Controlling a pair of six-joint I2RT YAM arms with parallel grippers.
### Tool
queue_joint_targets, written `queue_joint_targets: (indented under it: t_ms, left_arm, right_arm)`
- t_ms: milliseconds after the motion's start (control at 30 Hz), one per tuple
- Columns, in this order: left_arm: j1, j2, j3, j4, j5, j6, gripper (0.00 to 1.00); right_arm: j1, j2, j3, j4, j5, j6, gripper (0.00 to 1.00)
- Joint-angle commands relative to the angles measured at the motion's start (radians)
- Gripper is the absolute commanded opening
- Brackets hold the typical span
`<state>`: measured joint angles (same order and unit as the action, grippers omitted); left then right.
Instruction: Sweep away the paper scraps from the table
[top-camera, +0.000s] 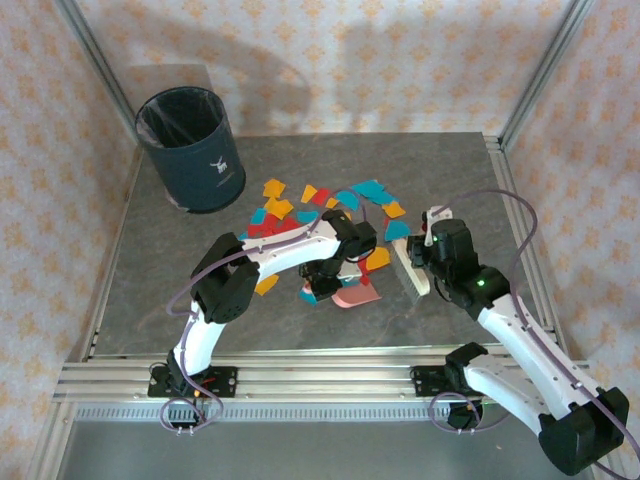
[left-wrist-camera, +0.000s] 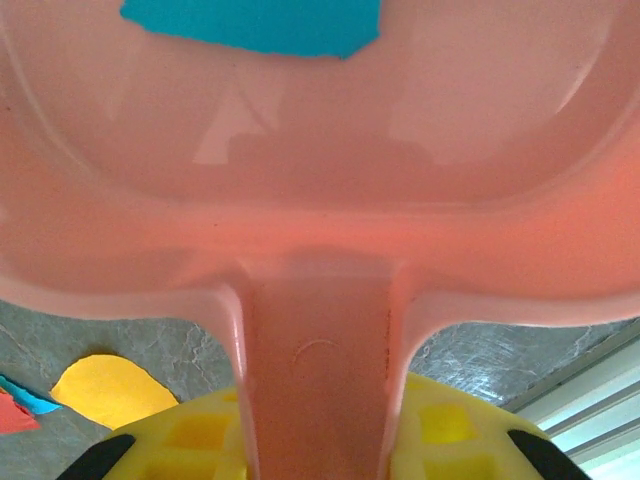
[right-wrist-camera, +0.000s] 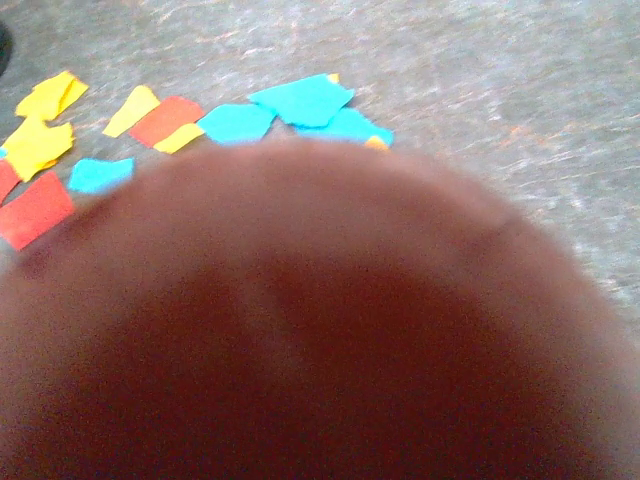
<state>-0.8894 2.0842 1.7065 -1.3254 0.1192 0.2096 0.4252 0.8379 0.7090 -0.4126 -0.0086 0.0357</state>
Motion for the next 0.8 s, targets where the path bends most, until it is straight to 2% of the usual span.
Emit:
queue_joint_targets:
  t_ms: [0, 133, 267, 767]
  left_arm:
    - [0.006, -0.009, -0.010, 0.000, -0.029, -0.006, 0.00]
    - [0.007, -0.007, -0.010, 0.004, -0.027, -0.007, 0.00]
    - [0.007, -0.008, -0.015, 0.008, -0.023, -0.005, 0.00]
    - [0.007, -0.006, -0.033, 0.018, -0.009, -0.003, 0.00]
  right_arm:
    - [0.006, 0.000, 0.004, 0.091, 0.128, 0.005, 0.00]
    - [0.007, 0.037, -0.005, 0.141, 0.181, -0.012, 0.00]
    - [0.006, 0.086, -0.009, 0.193, 0.172, -0.027, 0.00]
    - [0.006, 0.225, -0.020, 0.288, -0.005, -0.074, 0.00]
